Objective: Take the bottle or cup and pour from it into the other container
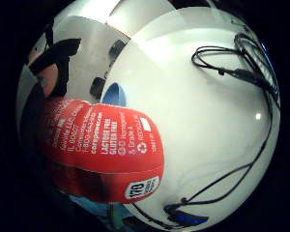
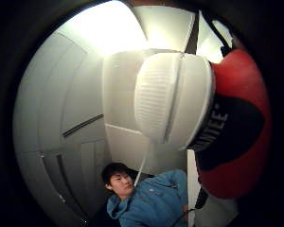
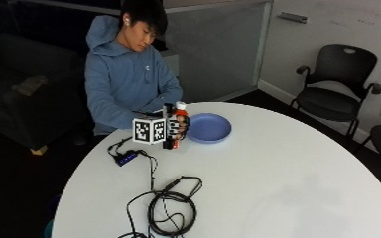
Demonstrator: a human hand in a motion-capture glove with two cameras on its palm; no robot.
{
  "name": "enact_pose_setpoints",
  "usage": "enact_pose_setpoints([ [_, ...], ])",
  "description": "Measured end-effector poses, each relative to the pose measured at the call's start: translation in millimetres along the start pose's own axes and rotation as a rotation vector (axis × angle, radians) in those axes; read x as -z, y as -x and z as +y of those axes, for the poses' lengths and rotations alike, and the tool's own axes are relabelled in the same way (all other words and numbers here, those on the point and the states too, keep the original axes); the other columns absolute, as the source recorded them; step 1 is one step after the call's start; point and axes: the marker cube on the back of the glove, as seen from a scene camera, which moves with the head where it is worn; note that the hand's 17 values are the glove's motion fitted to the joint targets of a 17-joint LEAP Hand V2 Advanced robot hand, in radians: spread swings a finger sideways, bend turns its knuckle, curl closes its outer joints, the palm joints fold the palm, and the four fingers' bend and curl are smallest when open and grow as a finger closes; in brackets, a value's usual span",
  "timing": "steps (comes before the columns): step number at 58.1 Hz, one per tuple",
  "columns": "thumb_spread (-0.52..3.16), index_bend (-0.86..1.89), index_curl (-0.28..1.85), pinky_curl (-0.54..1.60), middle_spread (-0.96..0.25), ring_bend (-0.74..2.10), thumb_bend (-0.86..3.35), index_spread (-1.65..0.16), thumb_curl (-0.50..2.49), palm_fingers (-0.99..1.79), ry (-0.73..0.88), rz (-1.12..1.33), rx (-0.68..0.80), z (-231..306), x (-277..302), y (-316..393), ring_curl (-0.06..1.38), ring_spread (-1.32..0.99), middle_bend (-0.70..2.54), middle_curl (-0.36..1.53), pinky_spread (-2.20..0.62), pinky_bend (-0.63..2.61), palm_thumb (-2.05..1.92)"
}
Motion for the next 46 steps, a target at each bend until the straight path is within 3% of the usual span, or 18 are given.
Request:
enact_pose_setpoints([
  [39,0.02,0.12,0.33,0.37,-0.07,0.45,-0.03,-0.18,0.74,1.09,0.378,1.323,0.114,-39,-99,98,0.5,-0.17,0.32,0.55,-0.18,0.4,1.13],
  [46,0.02,0.12,0.33,0.37,-0.07,0.45,-0.03,-0.18,0.74,1.09,0.468,1.614,0.208,-45,-110,100,0.5,-0.18,0.32,0.55,-0.18,0.4,1.13],
])
